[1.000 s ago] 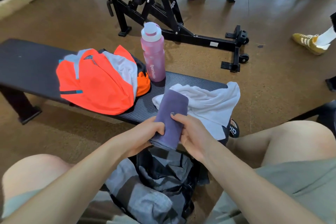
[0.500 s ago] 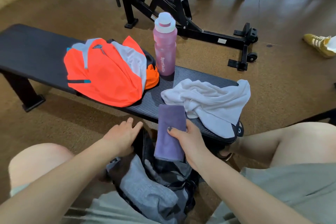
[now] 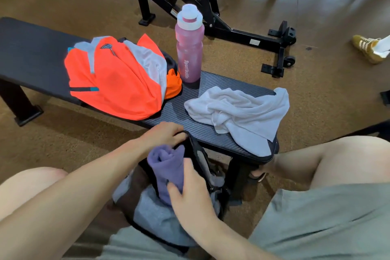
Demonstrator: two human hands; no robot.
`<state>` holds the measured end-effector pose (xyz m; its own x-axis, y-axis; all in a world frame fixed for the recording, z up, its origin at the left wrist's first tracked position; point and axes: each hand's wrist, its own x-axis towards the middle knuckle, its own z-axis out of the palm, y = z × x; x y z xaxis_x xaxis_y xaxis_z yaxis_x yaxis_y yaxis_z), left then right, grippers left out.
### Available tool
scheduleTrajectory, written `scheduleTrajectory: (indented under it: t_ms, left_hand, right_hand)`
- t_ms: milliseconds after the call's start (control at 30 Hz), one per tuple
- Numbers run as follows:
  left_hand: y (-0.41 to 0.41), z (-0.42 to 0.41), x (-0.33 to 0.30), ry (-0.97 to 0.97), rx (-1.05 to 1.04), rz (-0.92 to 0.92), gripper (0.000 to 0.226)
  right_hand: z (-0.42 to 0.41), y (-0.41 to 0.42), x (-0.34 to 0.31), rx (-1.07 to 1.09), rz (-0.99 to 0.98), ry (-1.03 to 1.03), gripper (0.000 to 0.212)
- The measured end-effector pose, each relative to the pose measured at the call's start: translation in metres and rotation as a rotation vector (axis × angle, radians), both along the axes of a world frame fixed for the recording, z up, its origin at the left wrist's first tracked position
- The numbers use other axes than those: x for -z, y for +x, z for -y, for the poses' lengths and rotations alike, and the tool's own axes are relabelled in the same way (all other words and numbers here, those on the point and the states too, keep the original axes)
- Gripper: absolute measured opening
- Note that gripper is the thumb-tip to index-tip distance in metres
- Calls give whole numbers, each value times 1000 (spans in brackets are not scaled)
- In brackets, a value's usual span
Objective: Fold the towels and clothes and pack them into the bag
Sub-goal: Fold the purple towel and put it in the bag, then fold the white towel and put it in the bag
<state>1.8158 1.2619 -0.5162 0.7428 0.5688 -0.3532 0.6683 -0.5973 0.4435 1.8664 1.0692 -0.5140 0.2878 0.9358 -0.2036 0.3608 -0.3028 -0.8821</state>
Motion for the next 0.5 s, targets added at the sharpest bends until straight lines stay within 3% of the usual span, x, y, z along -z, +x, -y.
scheduleTrajectory:
  t_ms: [167, 267, 400, 500]
  left_hand:
    - [0, -12, -8, -20, 26, 72, 42]
    - [1, -10, -6, 40, 75, 90, 42]
    - [-2, -12, -6, 100, 79, 61, 42]
    - [-2, -11, -11, 159, 126, -12, 36]
  right_hand:
    - [-7, 16, 26, -452, 668, -411, 59]
    - [-19, 22, 32, -502, 783, -479, 60]
    - [-25, 20, 39, -630, 828, -495, 80]
    - [-24, 29, 27, -624, 787, -375, 60]
